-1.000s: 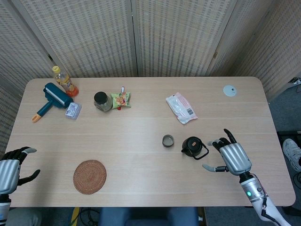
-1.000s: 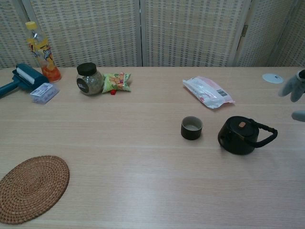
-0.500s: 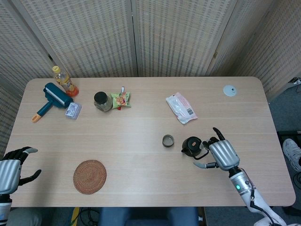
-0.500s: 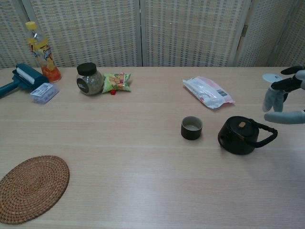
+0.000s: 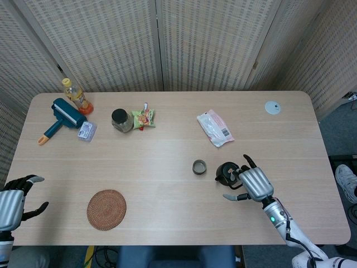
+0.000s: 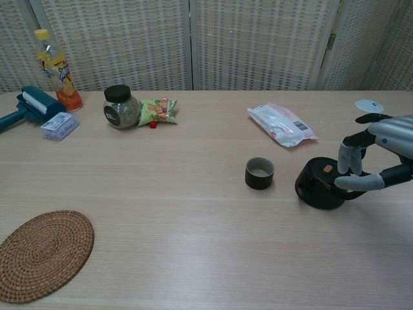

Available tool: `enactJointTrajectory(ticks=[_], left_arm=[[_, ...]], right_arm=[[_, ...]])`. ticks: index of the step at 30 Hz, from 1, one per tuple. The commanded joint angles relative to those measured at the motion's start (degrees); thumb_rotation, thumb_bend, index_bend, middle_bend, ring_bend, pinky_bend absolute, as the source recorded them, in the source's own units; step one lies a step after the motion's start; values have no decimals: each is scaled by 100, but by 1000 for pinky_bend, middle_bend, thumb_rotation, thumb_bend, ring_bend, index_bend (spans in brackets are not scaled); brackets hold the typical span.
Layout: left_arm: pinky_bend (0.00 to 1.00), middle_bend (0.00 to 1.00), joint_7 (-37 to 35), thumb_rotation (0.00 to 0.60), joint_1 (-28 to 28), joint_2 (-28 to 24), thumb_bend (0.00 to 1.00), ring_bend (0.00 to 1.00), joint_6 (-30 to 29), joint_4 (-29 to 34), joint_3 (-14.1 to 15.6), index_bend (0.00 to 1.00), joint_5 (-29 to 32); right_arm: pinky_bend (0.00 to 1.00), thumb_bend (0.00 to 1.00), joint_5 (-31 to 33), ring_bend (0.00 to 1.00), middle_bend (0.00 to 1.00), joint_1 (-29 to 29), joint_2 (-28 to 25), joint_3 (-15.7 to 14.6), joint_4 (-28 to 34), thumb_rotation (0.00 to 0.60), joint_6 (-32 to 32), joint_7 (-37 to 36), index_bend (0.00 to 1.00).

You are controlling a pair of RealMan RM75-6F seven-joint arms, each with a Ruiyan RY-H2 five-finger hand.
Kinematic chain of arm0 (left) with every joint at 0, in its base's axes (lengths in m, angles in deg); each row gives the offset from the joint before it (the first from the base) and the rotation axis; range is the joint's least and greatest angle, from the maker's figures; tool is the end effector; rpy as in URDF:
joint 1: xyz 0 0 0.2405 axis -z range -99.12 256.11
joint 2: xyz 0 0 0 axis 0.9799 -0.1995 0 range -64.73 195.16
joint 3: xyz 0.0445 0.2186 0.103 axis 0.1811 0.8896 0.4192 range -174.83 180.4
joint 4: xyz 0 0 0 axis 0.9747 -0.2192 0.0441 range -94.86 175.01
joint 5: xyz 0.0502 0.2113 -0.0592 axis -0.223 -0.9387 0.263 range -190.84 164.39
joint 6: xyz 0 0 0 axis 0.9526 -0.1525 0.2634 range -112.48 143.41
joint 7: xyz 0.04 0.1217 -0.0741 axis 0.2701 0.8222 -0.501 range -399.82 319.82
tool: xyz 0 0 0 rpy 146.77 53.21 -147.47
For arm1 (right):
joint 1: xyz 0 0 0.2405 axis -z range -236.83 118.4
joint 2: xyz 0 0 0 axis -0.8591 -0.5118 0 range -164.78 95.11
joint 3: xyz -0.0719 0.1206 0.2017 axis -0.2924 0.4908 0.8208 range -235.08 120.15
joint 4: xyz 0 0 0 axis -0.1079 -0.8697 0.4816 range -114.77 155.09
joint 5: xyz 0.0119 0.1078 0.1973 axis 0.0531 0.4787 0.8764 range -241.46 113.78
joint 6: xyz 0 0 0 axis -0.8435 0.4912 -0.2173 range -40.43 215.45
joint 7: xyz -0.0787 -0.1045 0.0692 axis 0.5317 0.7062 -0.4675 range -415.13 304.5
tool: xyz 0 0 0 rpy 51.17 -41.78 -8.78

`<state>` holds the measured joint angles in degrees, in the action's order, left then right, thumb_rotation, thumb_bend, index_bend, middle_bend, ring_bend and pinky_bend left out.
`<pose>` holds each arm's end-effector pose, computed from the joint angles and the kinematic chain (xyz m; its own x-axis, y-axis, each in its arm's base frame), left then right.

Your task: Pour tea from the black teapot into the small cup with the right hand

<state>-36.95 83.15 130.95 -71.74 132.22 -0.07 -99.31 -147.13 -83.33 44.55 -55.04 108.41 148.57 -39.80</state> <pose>-0.3038 0.1841 0.1370 0.4210 -0.0319 0.9065 0.9068 -0.0075 -0.4214 -0.2334 -0.2590 0.0047 0.5439 -0.2589 0.7982 -0.8188 -0.3716 0.4375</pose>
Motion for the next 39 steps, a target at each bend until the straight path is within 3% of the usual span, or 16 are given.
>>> enactJointTrajectory(ticks=[1,39], left_arm=[[259,287,-5,600,-6,7,183,290,6,-9,8,317,5],[258,287,-49,600,-48,31,182,289,-29,-82,4,317,3]], right_arm=[[0,0,14,352,498,-34,70,-23,-85,108,-36,11,457],[0,0,313,409,516,-96,283,-249,-377,108,-257,219,475]])
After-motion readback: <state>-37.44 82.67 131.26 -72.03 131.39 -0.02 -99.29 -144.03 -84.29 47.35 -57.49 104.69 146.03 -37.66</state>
